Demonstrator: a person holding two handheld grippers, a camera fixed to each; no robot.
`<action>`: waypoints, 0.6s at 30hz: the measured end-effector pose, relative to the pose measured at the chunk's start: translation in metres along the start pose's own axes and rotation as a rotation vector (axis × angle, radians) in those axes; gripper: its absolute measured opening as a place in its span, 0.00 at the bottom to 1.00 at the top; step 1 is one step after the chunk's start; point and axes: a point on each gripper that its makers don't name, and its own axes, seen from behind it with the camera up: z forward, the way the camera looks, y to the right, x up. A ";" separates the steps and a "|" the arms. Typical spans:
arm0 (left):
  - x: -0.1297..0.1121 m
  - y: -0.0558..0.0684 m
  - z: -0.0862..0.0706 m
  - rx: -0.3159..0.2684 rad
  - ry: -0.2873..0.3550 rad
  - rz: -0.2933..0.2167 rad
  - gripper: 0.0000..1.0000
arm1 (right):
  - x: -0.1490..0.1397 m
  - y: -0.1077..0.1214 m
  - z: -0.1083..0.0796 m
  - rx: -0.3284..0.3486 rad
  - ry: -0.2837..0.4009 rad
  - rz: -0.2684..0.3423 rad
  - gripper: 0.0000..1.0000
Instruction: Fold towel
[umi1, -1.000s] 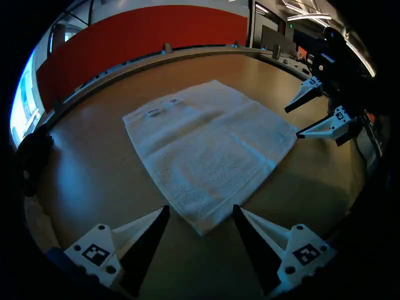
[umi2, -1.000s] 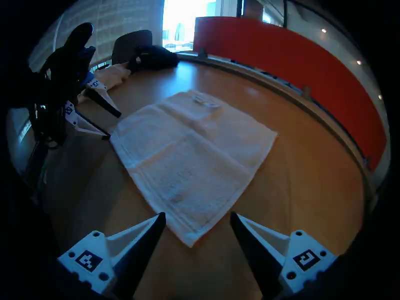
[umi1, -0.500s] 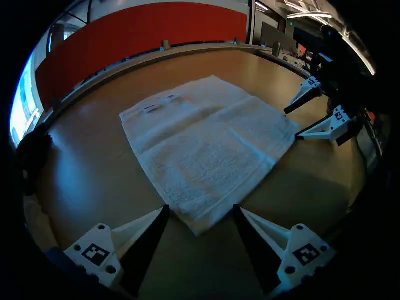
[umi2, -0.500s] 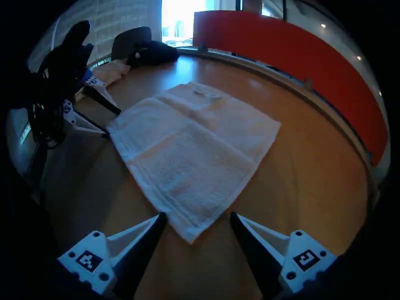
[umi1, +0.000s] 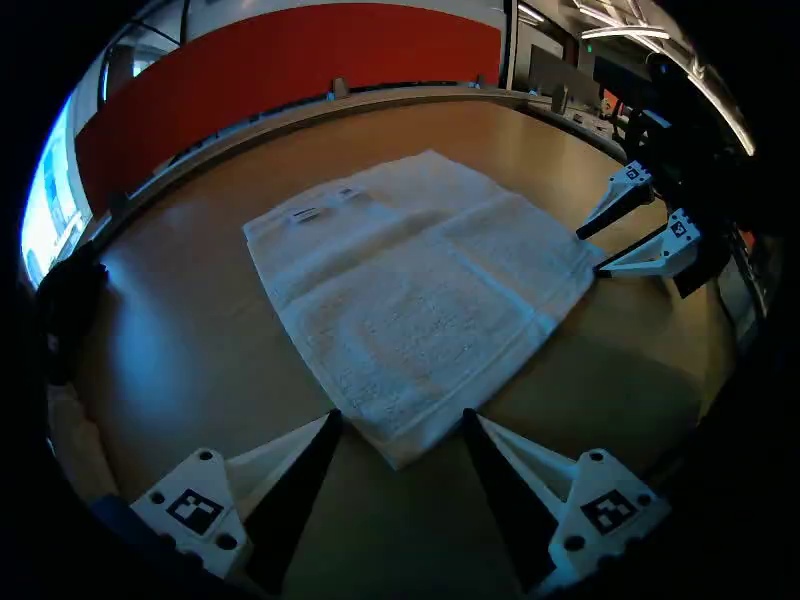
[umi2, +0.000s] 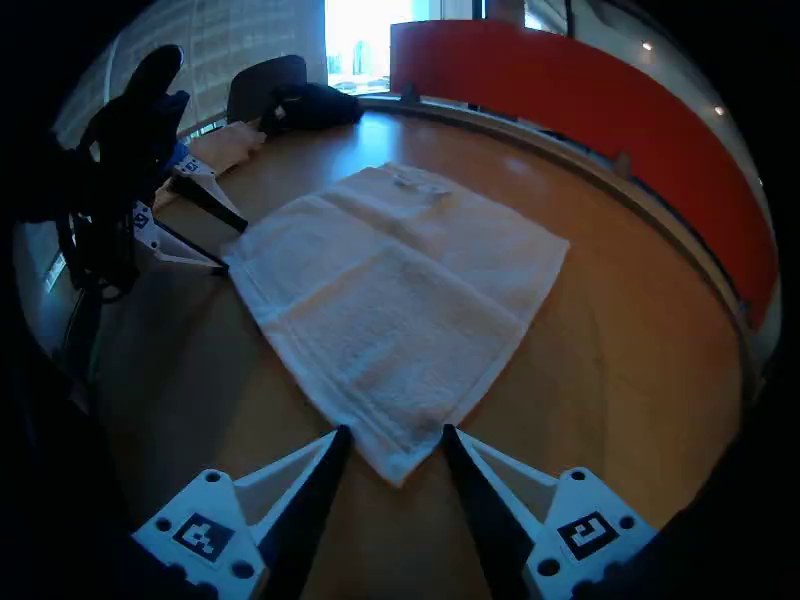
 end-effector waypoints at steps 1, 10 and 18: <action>0.000 0.000 0.000 0.001 -0.001 -0.001 0.86 | 0.000 0.000 0.000 0.000 0.000 0.000 0.68; -0.001 0.003 0.000 0.004 -0.011 -0.007 0.71 | 0.001 -0.002 0.003 0.007 -0.002 0.011 0.45; 0.000 0.002 -0.001 0.010 -0.017 -0.016 0.54 | 0.002 -0.005 0.004 0.011 -0.001 0.024 0.33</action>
